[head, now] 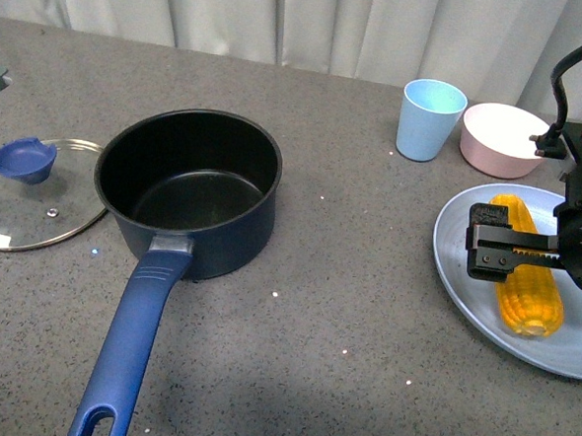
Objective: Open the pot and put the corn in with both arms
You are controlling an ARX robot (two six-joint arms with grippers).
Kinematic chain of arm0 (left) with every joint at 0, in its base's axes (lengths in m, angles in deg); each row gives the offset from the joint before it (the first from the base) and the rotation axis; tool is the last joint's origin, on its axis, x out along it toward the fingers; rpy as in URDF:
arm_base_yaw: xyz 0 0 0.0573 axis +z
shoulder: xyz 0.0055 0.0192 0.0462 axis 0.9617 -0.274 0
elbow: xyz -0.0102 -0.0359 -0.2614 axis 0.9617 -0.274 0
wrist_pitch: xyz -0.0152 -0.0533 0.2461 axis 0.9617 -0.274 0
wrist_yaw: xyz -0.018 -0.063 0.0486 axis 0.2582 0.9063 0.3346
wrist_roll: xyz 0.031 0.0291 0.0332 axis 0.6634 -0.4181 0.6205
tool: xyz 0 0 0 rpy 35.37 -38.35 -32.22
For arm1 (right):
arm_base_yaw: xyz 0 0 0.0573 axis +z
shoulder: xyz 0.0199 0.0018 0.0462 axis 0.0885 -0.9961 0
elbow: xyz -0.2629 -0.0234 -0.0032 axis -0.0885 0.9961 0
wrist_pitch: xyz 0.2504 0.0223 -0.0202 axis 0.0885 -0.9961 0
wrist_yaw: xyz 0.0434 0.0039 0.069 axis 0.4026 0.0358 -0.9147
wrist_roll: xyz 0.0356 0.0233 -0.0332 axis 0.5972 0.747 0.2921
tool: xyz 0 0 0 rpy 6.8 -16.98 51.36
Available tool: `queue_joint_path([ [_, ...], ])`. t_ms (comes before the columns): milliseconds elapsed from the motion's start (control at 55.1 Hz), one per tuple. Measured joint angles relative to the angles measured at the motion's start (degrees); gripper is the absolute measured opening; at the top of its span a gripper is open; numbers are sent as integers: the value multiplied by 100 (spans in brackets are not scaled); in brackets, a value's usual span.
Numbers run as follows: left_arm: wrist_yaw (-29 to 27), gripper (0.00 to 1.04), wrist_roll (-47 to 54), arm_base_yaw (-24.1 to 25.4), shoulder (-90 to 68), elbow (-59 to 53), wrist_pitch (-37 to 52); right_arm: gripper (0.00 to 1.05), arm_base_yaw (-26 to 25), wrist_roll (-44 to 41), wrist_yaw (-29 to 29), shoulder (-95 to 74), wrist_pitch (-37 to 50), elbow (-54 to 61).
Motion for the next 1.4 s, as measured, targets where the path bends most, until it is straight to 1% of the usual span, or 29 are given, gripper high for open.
queue_joint_path([
  [127, 0, 98, 0, 0, 0, 0, 0, 95, -4, 33, 33, -133, 4, -76],
  [181, 0, 98, 0, 0, 0, 0, 0, 83, -4, 37, 22, -188, 9, -87],
  [417, 0, 98, 0, 0, 0, 0, 0, 46, -4, 35, -37, -245, 26, -87],
  [508, 0, 98, 0, 0, 0, 0, 0, 35, -4, 28, -68, -245, 101, -87],
  [581, 0, 98, 0, 0, 0, 0, 0, 30, -15, 28, -142, -216, 122, -85],
  [708, 0, 98, 0, 0, 0, 0, 0, 25, -55, 31, -367, 28, 120, -35],
  [780, 0, 98, 0, 0, 0, 0, 0, 22, -59, 68, -597, 334, 79, 2],
  [871, 0, 98, 0, 0, 0, 0, 0, 20, -31, 267, -1025, 774, -13, 9],
  [907, 0, 98, 0, 0, 0, 0, 0, 19, 28, 426, -1285, 1005, -50, 2],
  [962, 0, 98, 0, 0, 0, 0, 0, 19, 133, 577, -1521, 1169, -79, -48],
  [1034, 0, 98, 0, 0, 0, 0, 0, 17, 415, 876, -1864, 1235, -90, -247],
  [1107, 0, 98, 0, 0, 0, 0, 0, 17, 730, 1093, -2037, 1130, -90, -494],
  [1216, 0, 98, 0, 0, 0, 0, 0, 16, 1244, 1373, -2144, 846, -122, -951],
  [1270, 0, 98, 0, 0, 0, 0, 0, 15, 1620, 1552, -2151, 590, -179, -1338],
  [1397, 0, 98, 0, 0, 0, 0, 0, 14, 2168, 1738, -2175, 98, -319, -2059],
])
